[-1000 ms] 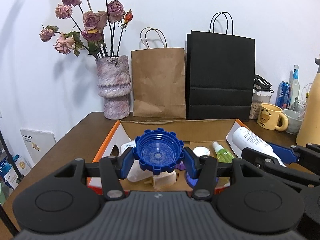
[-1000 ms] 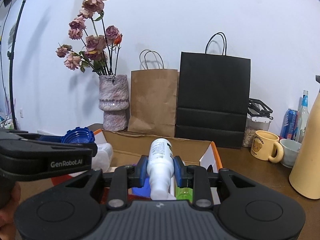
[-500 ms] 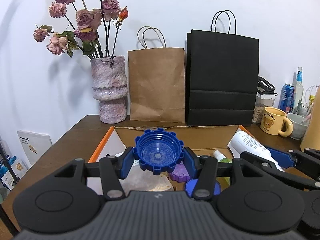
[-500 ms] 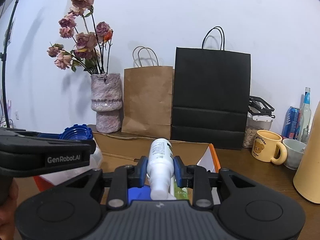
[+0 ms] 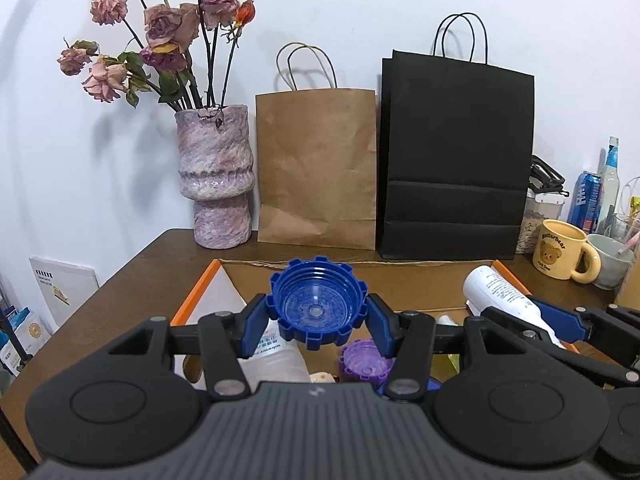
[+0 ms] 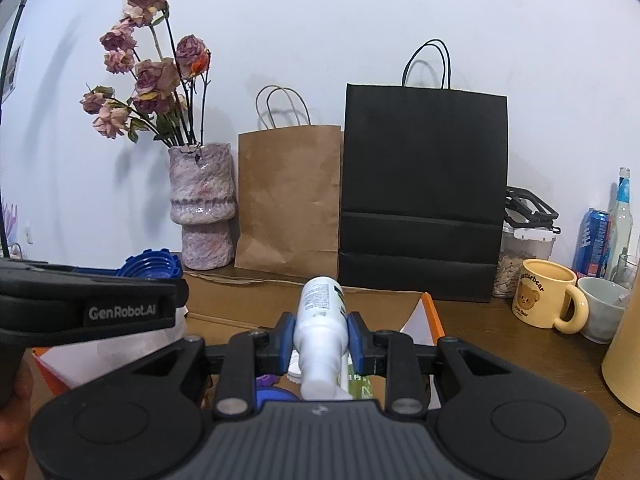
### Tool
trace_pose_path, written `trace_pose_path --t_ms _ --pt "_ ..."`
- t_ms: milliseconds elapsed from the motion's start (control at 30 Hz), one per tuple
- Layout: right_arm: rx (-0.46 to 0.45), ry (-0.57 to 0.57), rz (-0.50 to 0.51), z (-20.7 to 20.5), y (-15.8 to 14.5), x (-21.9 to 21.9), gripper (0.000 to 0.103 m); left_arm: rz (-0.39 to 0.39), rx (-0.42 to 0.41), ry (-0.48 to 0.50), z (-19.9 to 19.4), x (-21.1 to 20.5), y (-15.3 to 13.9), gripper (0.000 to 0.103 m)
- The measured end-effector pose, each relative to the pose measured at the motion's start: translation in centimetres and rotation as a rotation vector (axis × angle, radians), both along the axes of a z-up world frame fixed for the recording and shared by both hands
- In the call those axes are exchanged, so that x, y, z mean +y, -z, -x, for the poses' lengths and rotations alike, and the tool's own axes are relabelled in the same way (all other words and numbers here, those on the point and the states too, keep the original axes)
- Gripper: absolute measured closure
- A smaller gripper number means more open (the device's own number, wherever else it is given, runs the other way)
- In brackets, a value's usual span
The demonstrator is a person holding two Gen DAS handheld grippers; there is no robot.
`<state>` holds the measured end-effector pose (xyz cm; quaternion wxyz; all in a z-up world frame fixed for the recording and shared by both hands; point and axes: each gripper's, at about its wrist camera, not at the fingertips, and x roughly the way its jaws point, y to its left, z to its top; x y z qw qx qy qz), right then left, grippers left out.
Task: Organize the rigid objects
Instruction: 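Open both grippers to drop the bottle and cap into the box, then lift both open grippers up out of the red box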
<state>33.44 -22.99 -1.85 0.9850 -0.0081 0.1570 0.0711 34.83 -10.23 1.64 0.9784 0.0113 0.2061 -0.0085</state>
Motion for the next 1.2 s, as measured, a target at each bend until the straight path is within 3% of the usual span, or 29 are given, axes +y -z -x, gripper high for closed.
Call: trace_pose_path --t_ms 700,767,800,833,867,900,933,1033,1200 --pt "0.050 -0.008 0.015 -3.4 1.6 -0.2 0.076 -0.030 0.035 -0.005 -3.2 -0.1 1.7 0.049" --pt "0.064 0.001 0.011 -3.5 1.7 -0.3 0.075 -0.030 0.035 -0.010 -3.1 0.1 1.7 0.039" --pt "0.060 0.005 0.006 -3.4 1.7 -0.4 0.069 -0.029 0.032 -0.011 -3.1 0.2 1.7 0.033" --pt "0.060 0.010 0.005 -3.3 1.7 -0.5 0.048 -0.027 0.025 -0.019 -3.0 0.4 1.6 0.019" --pt "0.055 0.019 0.003 -3.2 1.7 -0.6 0.035 -0.025 0.018 -0.026 -3.0 0.5 1.4 0.012" --pt "0.044 0.029 0.002 -3.0 1.6 -0.7 0.013 -0.025 0.011 -0.031 -2.9 0.6 1.3 0.010" --pt "0.026 0.044 0.005 -2.8 1.6 -0.7 0.006 -0.027 0.007 -0.036 -2.9 0.8 1.1 0.004" --pt "0.007 0.060 0.009 -2.6 1.4 -0.8 0.000 -0.027 0.002 -0.053 -3.0 1.0 0.9 0.000" --pt "0.018 0.069 0.002 -2.9 1.6 -1.1 0.000 -0.032 0.018 -0.070 -3.3 1.1 1.2 0.000"
